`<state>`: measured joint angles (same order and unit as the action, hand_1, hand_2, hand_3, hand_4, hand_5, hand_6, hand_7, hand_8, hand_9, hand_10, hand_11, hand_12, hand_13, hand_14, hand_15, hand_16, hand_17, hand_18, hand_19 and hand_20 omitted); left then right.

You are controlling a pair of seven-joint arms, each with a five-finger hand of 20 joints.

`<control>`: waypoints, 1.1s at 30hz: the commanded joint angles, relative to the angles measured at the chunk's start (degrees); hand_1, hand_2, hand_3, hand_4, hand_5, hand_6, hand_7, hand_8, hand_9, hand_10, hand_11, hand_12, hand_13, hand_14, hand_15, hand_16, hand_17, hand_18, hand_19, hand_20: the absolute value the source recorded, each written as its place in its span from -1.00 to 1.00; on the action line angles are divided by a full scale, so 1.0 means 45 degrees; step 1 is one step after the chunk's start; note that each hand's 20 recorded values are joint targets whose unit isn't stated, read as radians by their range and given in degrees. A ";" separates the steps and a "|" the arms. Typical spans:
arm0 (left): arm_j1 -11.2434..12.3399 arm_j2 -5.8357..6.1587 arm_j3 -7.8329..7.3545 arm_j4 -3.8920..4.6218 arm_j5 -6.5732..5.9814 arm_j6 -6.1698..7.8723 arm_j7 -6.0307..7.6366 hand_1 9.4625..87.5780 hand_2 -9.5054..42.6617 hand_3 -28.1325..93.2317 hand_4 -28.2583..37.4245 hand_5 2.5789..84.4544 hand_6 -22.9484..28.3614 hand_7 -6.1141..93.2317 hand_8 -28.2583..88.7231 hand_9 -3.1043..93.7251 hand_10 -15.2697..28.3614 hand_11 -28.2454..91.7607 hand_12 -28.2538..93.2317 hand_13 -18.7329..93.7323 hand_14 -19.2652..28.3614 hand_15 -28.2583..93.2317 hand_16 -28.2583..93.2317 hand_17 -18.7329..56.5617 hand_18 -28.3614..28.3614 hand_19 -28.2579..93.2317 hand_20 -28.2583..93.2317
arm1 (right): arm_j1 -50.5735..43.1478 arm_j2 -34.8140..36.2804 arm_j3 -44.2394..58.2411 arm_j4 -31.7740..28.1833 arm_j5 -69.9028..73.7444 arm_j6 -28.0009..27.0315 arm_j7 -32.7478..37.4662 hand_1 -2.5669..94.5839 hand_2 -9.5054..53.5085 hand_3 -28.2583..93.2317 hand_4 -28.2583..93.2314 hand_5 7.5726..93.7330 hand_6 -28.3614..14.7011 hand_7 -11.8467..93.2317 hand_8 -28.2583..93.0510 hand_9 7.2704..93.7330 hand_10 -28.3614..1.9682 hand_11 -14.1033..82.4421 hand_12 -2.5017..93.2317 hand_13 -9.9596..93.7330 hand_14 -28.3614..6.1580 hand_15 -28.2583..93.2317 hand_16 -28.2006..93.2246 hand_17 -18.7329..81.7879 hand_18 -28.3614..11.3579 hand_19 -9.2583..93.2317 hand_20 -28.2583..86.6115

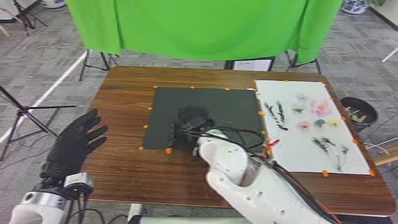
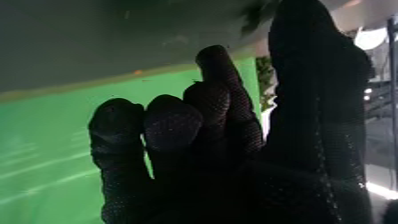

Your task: Arrange flowers

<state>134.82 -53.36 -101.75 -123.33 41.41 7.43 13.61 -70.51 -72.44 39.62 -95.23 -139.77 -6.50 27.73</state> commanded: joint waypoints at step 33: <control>0.0521 -0.0335 -0.0423 -0.0135 0.0165 -0.0289 -0.0141 -0.53 -0.82 0.61 -0.83 -0.36 0.02 -0.46 -0.69 -0.50 0.19 -0.21 -0.23 -0.34 0.46 -0.03 -0.51 -0.74 0.82 0.13 -0.38 | -0.9431 0.7384 1.3319 -0.6511 0.4706 -0.4101 0.5882 -0.64 -1.00 0.72 -1.00 0.18 -0.05 -0.36 -0.67 0.20 -0.15 0.49 0.03 0.36 -0.15 0.90 0.08 0.00 -0.80 0.99 0.49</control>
<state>136.85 -54.63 -103.52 -123.98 41.76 7.12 13.55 -108.47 -38.08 98.13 -123.81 -123.71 -17.98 50.46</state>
